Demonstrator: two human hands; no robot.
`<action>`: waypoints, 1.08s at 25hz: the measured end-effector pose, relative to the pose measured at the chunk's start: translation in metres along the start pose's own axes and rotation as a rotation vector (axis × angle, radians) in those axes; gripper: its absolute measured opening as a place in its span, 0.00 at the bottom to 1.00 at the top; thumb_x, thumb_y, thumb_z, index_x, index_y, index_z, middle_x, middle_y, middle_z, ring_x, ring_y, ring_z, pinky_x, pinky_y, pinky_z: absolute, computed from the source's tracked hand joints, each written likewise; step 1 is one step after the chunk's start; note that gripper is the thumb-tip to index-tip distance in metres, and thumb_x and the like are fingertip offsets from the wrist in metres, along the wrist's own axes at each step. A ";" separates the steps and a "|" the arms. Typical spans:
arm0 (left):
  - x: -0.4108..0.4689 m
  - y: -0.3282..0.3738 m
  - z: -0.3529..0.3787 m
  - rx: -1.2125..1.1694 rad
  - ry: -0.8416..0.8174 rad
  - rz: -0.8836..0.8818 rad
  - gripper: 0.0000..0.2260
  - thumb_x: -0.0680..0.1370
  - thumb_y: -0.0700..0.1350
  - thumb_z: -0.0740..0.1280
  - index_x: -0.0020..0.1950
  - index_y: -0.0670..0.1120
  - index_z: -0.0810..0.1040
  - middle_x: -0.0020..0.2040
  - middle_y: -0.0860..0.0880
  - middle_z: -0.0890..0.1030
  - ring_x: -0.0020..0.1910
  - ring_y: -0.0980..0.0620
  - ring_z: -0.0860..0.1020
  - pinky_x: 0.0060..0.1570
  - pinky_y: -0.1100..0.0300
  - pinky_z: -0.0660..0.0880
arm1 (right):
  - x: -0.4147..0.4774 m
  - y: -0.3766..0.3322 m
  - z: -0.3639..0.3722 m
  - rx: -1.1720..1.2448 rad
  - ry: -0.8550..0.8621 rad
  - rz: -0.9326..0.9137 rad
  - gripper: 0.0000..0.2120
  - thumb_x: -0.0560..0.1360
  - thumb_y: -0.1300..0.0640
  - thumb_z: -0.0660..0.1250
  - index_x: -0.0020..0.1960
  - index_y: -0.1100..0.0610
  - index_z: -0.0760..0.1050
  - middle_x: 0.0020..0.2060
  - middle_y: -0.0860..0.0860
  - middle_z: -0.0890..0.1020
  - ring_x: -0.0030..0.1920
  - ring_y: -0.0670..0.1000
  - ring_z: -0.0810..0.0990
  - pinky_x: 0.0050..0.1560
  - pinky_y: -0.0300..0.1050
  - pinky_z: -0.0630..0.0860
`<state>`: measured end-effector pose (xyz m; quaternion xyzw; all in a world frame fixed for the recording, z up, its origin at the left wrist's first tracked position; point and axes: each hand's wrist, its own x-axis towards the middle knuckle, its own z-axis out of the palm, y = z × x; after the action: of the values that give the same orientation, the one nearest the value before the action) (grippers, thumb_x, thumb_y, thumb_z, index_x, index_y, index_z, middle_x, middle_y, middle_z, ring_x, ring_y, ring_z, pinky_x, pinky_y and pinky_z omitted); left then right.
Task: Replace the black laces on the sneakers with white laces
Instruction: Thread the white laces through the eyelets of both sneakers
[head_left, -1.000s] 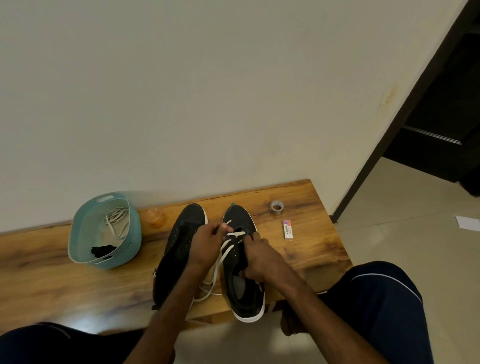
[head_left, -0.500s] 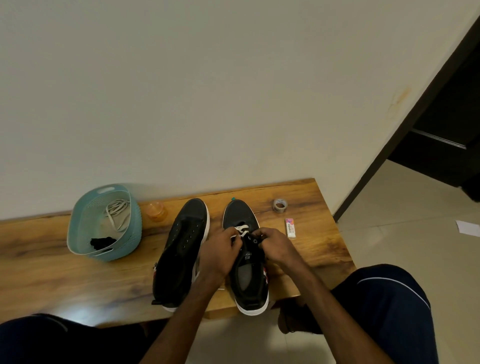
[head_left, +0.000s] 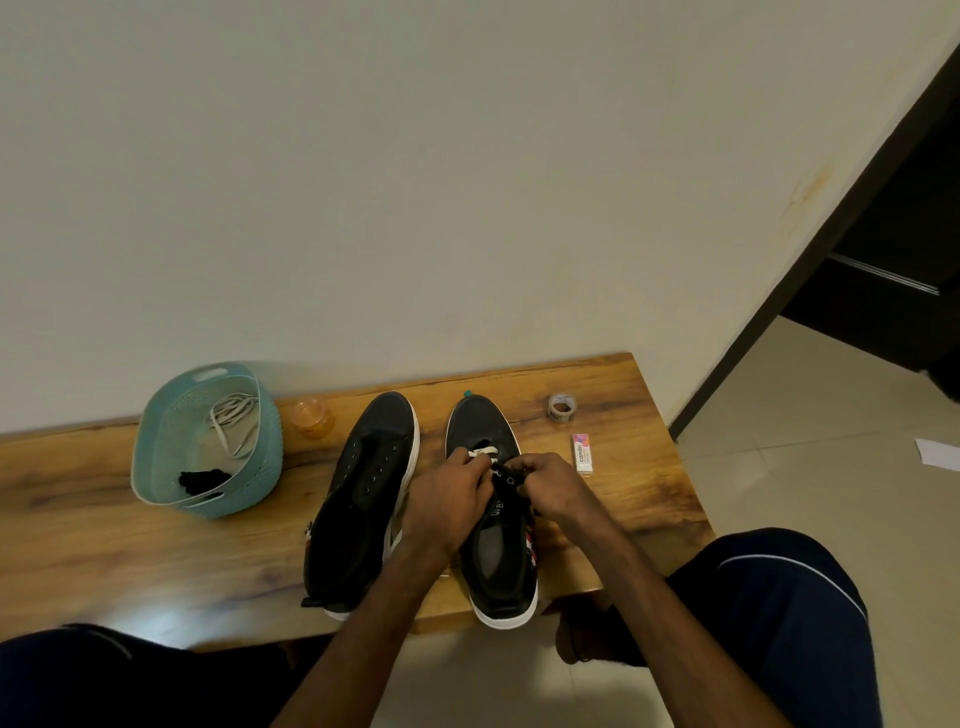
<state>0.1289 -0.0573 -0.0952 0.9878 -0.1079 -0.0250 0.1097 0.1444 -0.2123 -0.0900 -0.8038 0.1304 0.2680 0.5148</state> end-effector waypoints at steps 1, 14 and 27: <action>0.000 0.000 0.000 0.023 -0.008 0.011 0.14 0.84 0.53 0.54 0.66 0.52 0.72 0.58 0.51 0.75 0.47 0.52 0.78 0.36 0.62 0.67 | 0.000 -0.001 -0.001 0.000 -0.004 -0.004 0.19 0.75 0.68 0.59 0.56 0.53 0.81 0.47 0.50 0.83 0.46 0.49 0.81 0.39 0.42 0.74; 0.001 0.003 0.011 -0.111 0.036 -0.141 0.12 0.83 0.51 0.59 0.64 0.51 0.75 0.58 0.51 0.76 0.52 0.52 0.76 0.42 0.63 0.68 | 0.007 -0.001 0.005 0.187 0.044 -0.020 0.08 0.80 0.57 0.65 0.47 0.58 0.81 0.40 0.51 0.84 0.44 0.52 0.82 0.45 0.45 0.81; -0.037 0.010 0.045 -0.303 0.211 -0.577 0.37 0.68 0.56 0.75 0.70 0.43 0.64 0.67 0.43 0.70 0.69 0.43 0.68 0.65 0.49 0.69 | -0.026 -0.044 -0.056 0.981 0.180 -0.477 0.10 0.83 0.65 0.55 0.48 0.54 0.69 0.30 0.50 0.77 0.31 0.49 0.78 0.35 0.42 0.78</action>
<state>0.0878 -0.0684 -0.1358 0.9472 0.1930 0.0318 0.2541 0.1609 -0.2452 -0.0235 -0.4969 0.0977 -0.0180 0.8621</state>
